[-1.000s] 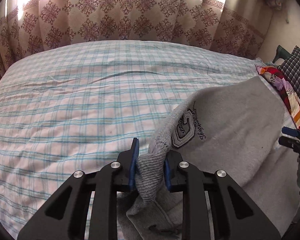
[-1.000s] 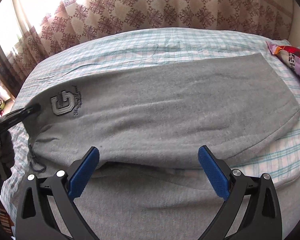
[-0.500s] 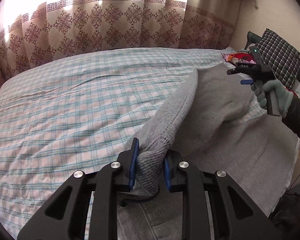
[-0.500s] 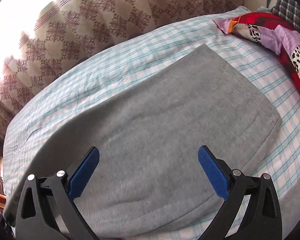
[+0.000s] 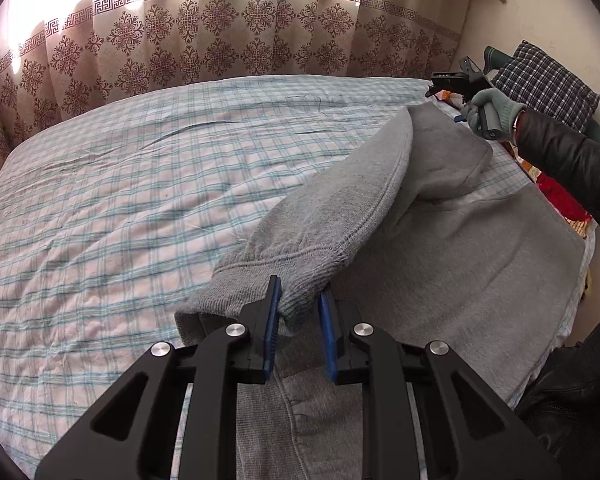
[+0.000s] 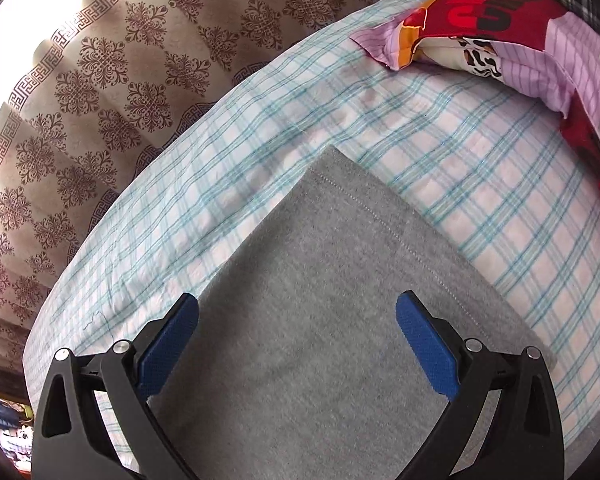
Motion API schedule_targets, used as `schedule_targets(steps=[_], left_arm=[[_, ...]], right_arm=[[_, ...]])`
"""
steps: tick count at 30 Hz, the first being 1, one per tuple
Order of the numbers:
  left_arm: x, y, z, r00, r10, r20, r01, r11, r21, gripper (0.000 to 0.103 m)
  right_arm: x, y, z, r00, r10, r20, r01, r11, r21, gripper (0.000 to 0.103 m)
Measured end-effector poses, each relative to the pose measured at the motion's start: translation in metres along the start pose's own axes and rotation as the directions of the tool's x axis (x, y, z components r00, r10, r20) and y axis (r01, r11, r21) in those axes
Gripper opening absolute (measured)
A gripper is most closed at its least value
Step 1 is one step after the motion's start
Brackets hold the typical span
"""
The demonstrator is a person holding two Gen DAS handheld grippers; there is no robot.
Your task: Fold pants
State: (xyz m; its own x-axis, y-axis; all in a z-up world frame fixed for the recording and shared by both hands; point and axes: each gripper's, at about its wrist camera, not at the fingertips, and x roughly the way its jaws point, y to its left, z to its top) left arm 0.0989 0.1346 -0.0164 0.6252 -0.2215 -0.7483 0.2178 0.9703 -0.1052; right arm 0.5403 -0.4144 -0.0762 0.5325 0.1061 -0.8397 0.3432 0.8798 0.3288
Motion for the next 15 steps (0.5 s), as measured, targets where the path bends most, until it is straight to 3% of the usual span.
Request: schedule_targets(steps=[10,15], left_arm=[[-0.004,0.002,-0.003,1.000,-0.017,-0.005,0.017,0.999,-0.051,0.013],[0.008,0.002,-0.004,0.993,-0.102,-0.055,0.093,0.985,-0.144,0.020]], right_arm=[[0.028,0.036,0.009,1.000,0.020,-0.019,-0.021,0.999,-0.047,0.098],[0.044,0.062,-0.013,0.996,0.046,-0.071,-0.055,0.990,-0.128,0.097]])
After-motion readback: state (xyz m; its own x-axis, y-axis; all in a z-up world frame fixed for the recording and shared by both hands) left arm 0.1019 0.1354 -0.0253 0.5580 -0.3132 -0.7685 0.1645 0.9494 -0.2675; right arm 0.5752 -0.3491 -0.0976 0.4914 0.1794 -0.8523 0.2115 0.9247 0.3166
